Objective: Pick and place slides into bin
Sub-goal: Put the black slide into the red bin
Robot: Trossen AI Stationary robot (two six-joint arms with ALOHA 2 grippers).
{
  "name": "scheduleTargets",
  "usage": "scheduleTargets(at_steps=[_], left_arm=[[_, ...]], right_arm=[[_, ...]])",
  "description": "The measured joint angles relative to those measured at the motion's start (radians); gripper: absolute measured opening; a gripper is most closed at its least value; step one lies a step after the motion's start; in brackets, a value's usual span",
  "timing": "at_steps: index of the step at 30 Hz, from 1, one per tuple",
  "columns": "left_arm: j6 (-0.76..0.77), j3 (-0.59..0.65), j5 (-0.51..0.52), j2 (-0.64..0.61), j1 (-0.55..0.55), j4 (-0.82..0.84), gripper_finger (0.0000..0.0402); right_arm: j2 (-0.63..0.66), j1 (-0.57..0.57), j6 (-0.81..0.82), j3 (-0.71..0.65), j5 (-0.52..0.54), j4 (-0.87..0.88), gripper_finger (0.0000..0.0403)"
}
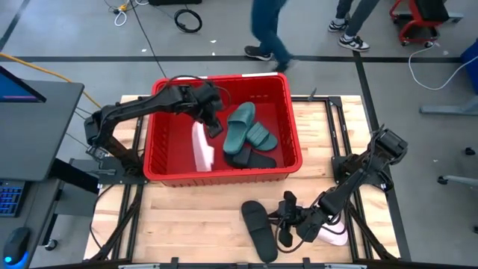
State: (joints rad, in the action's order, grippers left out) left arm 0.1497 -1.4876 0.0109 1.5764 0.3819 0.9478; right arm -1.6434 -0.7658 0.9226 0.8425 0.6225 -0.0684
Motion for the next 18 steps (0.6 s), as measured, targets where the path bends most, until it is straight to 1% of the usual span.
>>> scheduleTargets(at_steps=[3,5,9,12,14,16,18], left_arm=[[-0.004,0.0,0.0,0.0,-0.013,0.001,0.0194],[-0.005,0.0,0.0,0.0,-0.022,0.001,0.0192],[-0.005,0.0,0.0,0.0,-0.028,0.0,0.0194],[-0.005,-0.001,0.0,0.0,-0.028,0.0,0.0192],[-0.005,-0.001,0.0,0.0,-0.028,0.0,0.0189],[-0.006,-0.001,0.0,0.0,-0.028,0.0,0.0188],[-0.006,-0.001,0.0,0.0,-0.028,0.0,0.0188]], right_arm=[[-0.026,0.0,-0.002,0.0,-0.089,-0.015,0.008],[-0.045,-0.006,-0.016,0.0,-0.118,-0.036,0.008],[-0.066,-0.017,-0.147,0.0,-0.12,-0.036,0.008],[-0.064,-0.01,-0.25,0.0,-0.078,-0.041,0.008],[-0.063,0.001,-0.318,0.001,-0.07,-0.037,0.008],[-0.063,0.012,-0.356,0.009,-0.071,-0.034,0.008],[-0.062,0.024,-0.38,0.02,-0.105,-0.035,0.008]])
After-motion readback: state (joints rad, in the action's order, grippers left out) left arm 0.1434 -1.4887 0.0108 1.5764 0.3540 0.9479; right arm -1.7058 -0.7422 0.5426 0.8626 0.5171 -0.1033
